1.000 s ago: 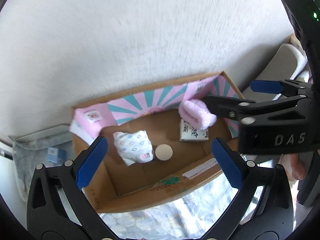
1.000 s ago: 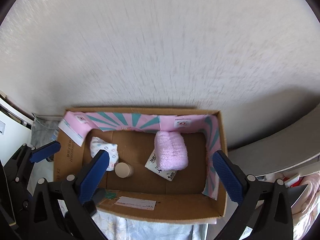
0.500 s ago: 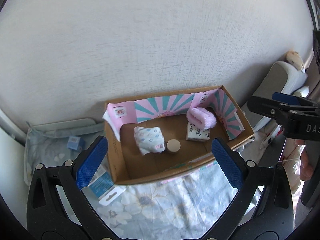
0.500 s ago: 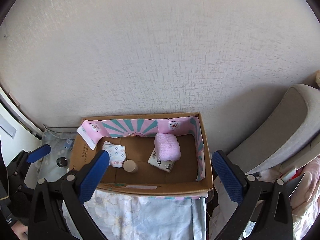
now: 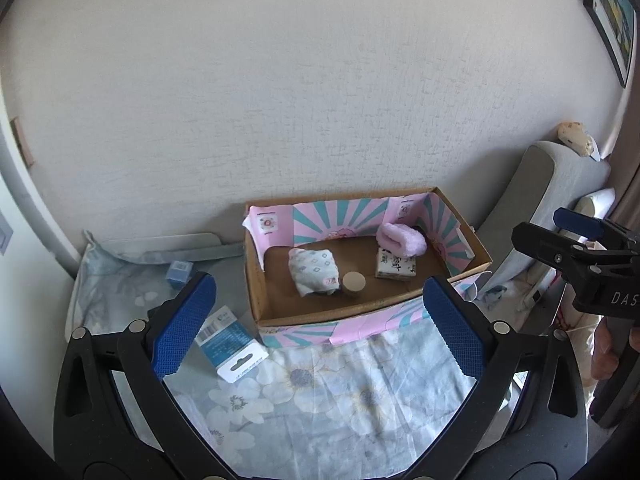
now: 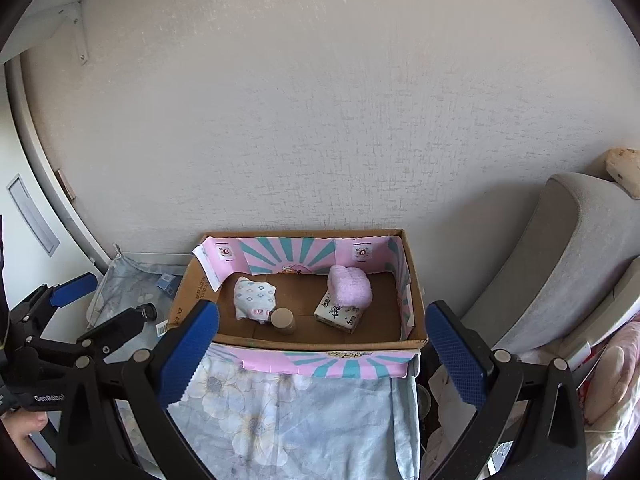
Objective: Organize objects
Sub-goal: 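Withdraw both grippers from the box toward the items on the bed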
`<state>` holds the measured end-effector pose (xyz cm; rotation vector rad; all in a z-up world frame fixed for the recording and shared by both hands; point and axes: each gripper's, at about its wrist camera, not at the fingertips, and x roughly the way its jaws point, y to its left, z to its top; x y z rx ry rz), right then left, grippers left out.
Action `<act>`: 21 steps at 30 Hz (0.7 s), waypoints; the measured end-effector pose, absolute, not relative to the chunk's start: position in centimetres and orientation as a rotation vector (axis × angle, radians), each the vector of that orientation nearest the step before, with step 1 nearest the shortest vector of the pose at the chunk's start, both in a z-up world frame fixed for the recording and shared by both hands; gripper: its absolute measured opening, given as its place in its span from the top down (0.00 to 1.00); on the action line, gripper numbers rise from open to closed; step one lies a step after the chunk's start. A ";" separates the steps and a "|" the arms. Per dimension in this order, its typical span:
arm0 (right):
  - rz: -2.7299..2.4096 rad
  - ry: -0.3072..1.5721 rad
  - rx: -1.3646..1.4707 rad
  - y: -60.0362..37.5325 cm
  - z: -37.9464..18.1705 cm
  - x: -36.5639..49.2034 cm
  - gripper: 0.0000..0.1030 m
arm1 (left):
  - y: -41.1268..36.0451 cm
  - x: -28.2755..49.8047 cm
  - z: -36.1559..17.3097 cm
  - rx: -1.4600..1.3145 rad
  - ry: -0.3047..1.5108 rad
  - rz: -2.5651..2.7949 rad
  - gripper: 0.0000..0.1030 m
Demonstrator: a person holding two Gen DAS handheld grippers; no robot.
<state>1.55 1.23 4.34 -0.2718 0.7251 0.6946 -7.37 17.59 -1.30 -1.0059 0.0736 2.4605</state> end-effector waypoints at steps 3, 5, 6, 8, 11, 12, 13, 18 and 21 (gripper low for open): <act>0.681 0.698 -0.294 0.6 3.9 0.2 0.00 | 16.7 -6.4 -1.5 -0.991 0.048 2.480 0.00; 0.682 0.705 -0.283 0.0 3.2 -0.4 0.00 | 16.2 -5.6 -1.8 -0.972 0.048 2.492 0.00; 0.681 0.709 -0.277 -0.2 3.0 -0.5 0.00 | 16.0 -5.3 -2.0 -0.963 0.048 2.497 0.00; 0.687 0.719 -0.268 -0.6 2.3 -0.9 0.00 | 15.8 -4.8 -2.3 -0.962 0.046 2.504 0.00; 0.688 0.714 -0.271 -1.0 1.8 -1.6 0.00 | 15.1 -4.3 -2.6 -0.975 0.010 2.504 0.00; 0.686 0.709 -0.273 -1.1 1.7 -1.8 0.00 | 15.0 -4.2 -2.6 -0.977 -0.003 2.509 0.00; 0.685 0.706 -0.270 -1.2 1.7 -2.0 0.00 | 14.9 -4.1 -2.6 -0.978 -0.006 2.509 0.00; 0.697 0.709 -0.261 -1.5 1.6 -2.3 0.00 | 14.6 -3.7 -2.3 -0.965 -0.019 2.517 0.00; 0.692 0.714 -0.270 -1.3 1.4 -2.5 0.00 | 14.6 -3.7 -2.3 -0.969 -0.019 2.510 0.00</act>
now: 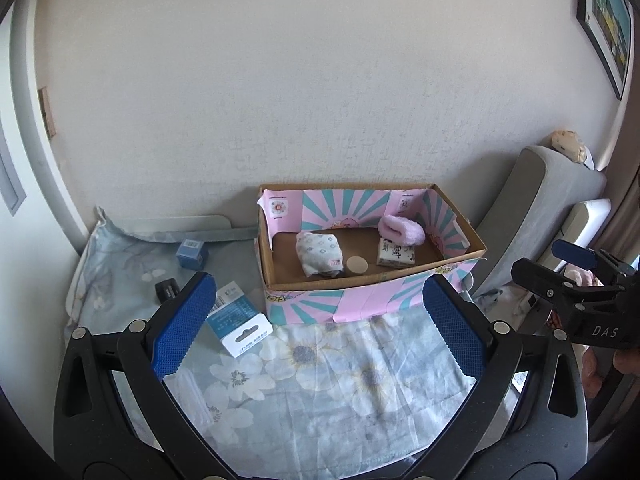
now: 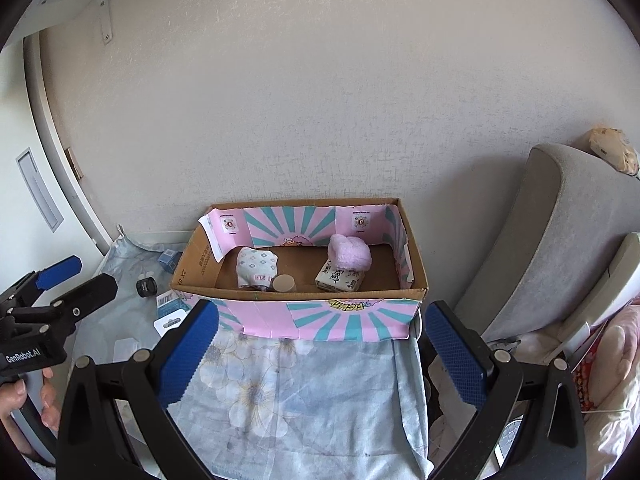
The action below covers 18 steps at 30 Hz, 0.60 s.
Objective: Organize objects
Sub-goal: 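Withdraw both grippers from the box toward the items on the bed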
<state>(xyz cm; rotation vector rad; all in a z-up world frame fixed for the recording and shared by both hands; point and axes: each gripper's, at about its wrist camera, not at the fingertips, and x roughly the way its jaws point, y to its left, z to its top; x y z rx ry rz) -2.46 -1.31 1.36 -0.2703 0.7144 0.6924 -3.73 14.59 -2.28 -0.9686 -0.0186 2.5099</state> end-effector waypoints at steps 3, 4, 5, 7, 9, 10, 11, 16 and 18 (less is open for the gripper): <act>0.692 0.728 -0.254 -1.3 1.1 -2.5 0.00 | 14.4 -3.8 -2.2 -0.969 -0.017 2.505 0.00; 0.690 0.730 -0.252 -1.3 1.1 -2.5 0.00 | 14.4 -3.8 -2.2 -0.969 -0.018 2.503 0.00; 0.688 0.732 -0.250 -1.3 1.1 -2.5 0.00 | 14.4 -3.9 -2.2 -0.972 -0.016 2.499 0.00; 0.690 0.737 -0.241 -1.3 1.0 -2.5 0.00 | 14.2 -4.0 -2.2 -0.975 -0.016 2.496 0.00; 0.691 0.737 -0.232 -1.3 1.1 -2.6 0.00 | 14.0 -4.0 -2.2 -0.977 -0.019 2.489 0.00; 0.690 0.735 -0.230 -1.2 1.2 -2.7 0.00 | 13.9 -4.0 -2.2 -0.975 -0.018 2.489 0.00; 0.689 0.734 -0.229 -1.1 1.2 -2.8 0.00 | 13.8 -4.0 -2.1 -0.972 -0.016 2.489 0.00; 0.697 0.731 -0.224 -0.1 1.5 -3.4 0.00 | 12.3 -4.0 -1.8 -0.969 -0.014 2.491 0.00; 0.705 0.732 -0.223 0.5 1.5 -3.9 0.00 | 11.3 -4.0 -1.8 -0.971 -0.028 2.494 0.00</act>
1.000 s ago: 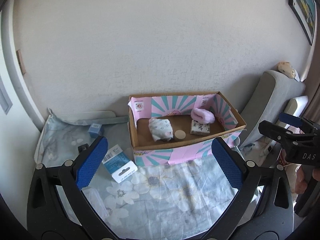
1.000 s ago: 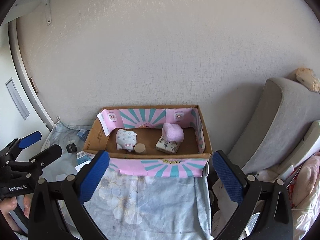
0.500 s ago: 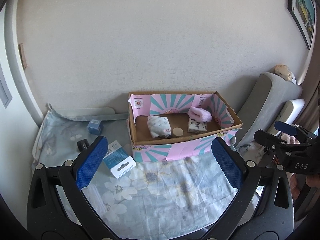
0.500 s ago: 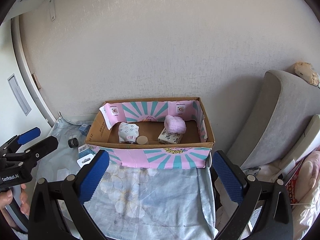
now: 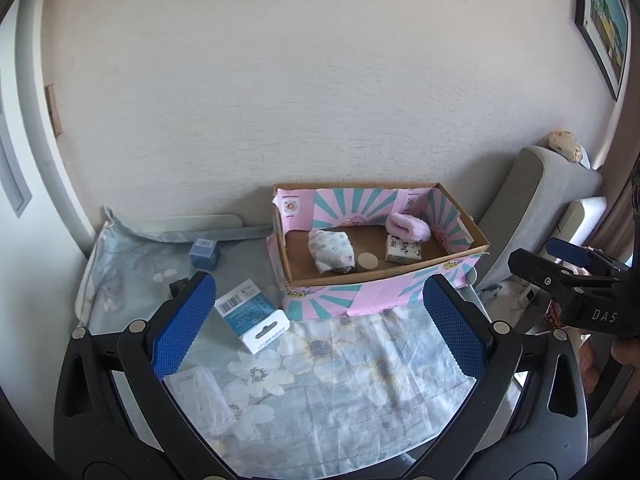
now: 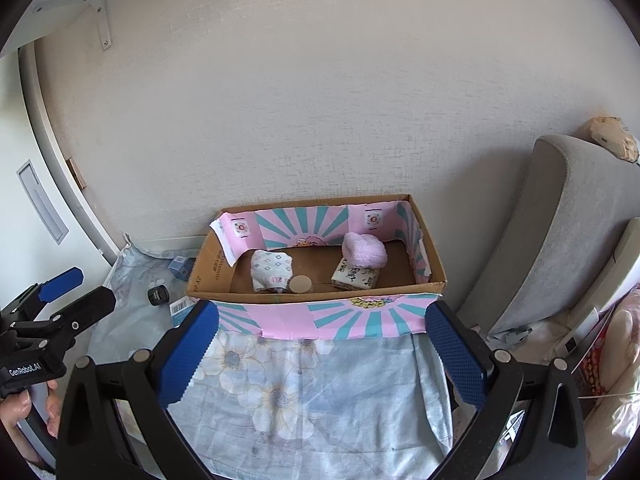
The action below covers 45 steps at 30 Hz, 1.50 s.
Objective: Organize objects
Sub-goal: 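Withdraw both grippers from the box toward the items on the bed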
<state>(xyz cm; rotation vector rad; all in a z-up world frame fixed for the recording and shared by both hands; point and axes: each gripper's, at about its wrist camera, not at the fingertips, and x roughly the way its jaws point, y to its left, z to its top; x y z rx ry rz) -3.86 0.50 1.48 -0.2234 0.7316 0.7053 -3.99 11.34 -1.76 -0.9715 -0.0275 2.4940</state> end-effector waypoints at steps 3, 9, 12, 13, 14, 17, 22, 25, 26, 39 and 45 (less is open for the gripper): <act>0.720 0.733 -0.229 1.7 1.3 -4.8 0.00 | 9.6 -4.0 -1.7 -0.978 -0.046 2.503 0.00; 0.759 0.738 -0.235 4.4 1.0 -6.7 0.00 | 6.0 -3.9 -1.5 -0.984 -0.038 2.530 0.00; 0.779 0.737 -0.235 5.8 0.8 -7.9 0.00 | 4.0 -3.9 -1.5 -0.987 -0.039 2.540 0.00; 0.783 0.738 -0.237 6.4 0.7 -8.4 0.00 | 3.3 -4.0 -1.5 -0.990 -0.041 2.542 0.00; 0.788 0.740 -0.238 6.9 0.5 -8.8 0.00 | 2.7 -4.0 -1.6 -0.992 -0.043 2.543 0.00; 0.800 0.742 -0.239 8.1 0.3 -9.9 0.00 | 0.9 -4.1 -1.7 -0.990 -0.048 2.544 0.00; 0.825 0.739 -0.247 9.8 -0.1 -11.2 0.00 | -1.2 -4.1 -2.0 -0.978 -0.032 2.526 0.00; 0.849 0.737 -0.249 10.7 -0.3 -11.5 0.00 | -2.0 -4.1 -2.3 -0.968 -0.004 2.492 0.00; 0.864 0.733 -0.256 11.1 -0.4 -11.6 0.00 | -2.3 -4.1 -2.4 -0.960 0.006 2.477 0.00; 1.007 0.759 -0.398 14.5 -7.9 -11.6 0.00 | -2.0 -3.8 -11.1 -0.961 0.194 2.145 0.00; 1.055 0.790 -0.433 16.0 -13.3 -10.8 0.00 | -1.1 -4.0 -16.8 -0.997 0.234 2.070 0.00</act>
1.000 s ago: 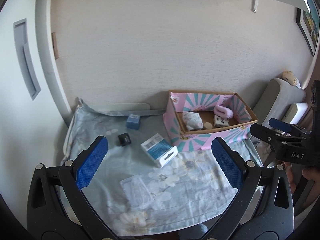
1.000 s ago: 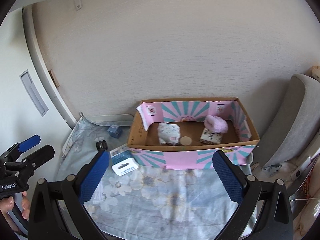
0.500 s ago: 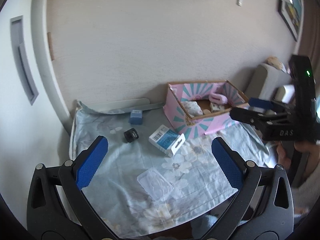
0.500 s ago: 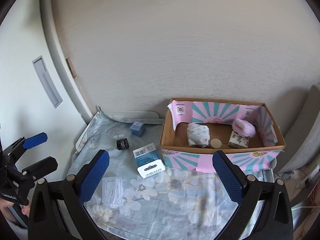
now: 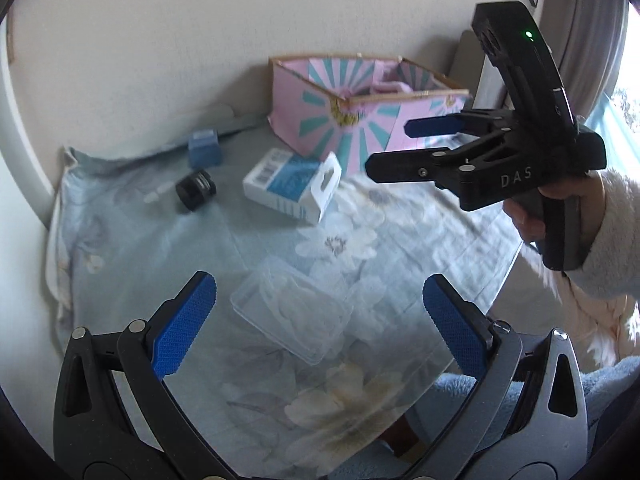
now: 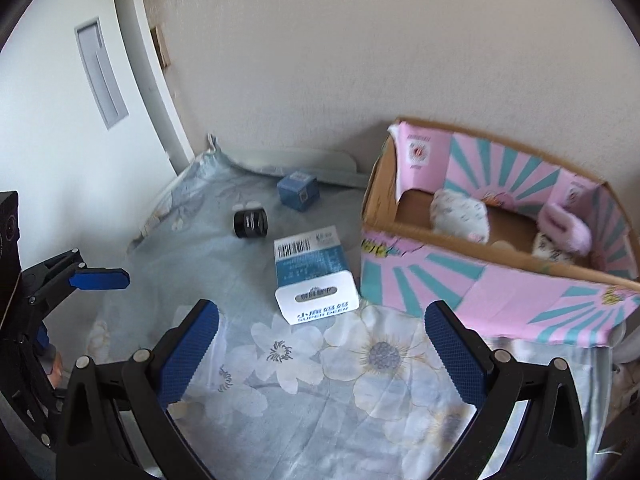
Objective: Organize objects
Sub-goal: 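Grasp the clear plastic tray with the left gripper while the right gripper grasps the white-blue box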
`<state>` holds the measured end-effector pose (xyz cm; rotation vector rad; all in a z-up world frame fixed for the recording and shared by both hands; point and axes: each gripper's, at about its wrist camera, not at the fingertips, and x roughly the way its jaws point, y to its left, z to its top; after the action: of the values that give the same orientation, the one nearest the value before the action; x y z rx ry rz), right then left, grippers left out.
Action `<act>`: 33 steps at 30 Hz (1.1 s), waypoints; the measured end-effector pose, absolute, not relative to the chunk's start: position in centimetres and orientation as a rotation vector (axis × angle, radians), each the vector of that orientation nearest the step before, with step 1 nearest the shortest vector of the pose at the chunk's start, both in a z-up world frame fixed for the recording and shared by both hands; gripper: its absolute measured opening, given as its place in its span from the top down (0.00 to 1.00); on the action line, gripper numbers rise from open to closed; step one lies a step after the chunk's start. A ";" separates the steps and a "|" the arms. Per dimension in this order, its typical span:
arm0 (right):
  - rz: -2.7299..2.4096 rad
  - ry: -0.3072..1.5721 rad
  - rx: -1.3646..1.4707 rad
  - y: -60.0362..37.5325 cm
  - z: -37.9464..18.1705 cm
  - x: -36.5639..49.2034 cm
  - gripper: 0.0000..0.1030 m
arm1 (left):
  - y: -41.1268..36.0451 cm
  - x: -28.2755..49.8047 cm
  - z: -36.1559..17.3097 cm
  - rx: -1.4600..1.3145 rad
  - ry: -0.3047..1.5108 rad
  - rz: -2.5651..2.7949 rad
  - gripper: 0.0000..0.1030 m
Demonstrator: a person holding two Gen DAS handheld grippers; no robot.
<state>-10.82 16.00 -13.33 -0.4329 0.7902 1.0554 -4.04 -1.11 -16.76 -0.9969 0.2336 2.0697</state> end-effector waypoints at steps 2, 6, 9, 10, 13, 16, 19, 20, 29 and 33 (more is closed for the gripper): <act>1.062 0.798 -0.461 16.7 -14.8 -10.8 0.00 | -0.9 -4.2 -18.2 -1.007 0.244 2.058 0.00; 1.080 0.807 -0.508 18.1 -16.9 -10.6 0.00 | -0.3 -4.3 -20.1 -1.010 0.262 2.040 0.00; 1.108 0.809 -0.535 19.0 -17.8 -10.5 0.05 | 0.2 -4.4 -21.0 -1.002 0.290 2.030 0.00; 1.112 0.814 -0.541 19.3 -18.1 -10.5 0.05 | 0.3 -4.5 -21.2 -1.001 0.297 2.030 0.00; 1.125 0.818 -0.550 20.0 -18.7 -10.4 0.10 | 0.3 -4.7 -21.3 -0.980 0.314 2.043 0.00; 1.131 0.806 -0.558 20.6 -18.8 -10.5 0.11 | 0.3 -5.2 -21.4 -0.977 0.307 2.050 0.00; 1.130 0.791 -0.571 21.1 -18.9 -10.6 0.11 | 0.1 -5.7 -21.3 -0.970 0.304 2.048 0.00; 1.131 0.789 -0.574 21.3 -18.9 -10.5 0.11 | 0.1 -5.7 -21.3 -0.969 0.309 2.035 0.00; 1.181 0.748 -0.636 23.0 -19.4 -10.7 0.11 | 1.1 -6.6 -22.6 -0.974 0.402 1.961 0.00; 1.189 0.702 -0.694 23.7 -19.3 -11.9 0.11 | 1.4 -6.6 -23.1 -0.978 0.420 1.932 0.00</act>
<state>-11.95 23.68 -19.30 -0.6936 0.7021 1.1891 -6.64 1.40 -23.13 -0.9782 0.4202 1.9323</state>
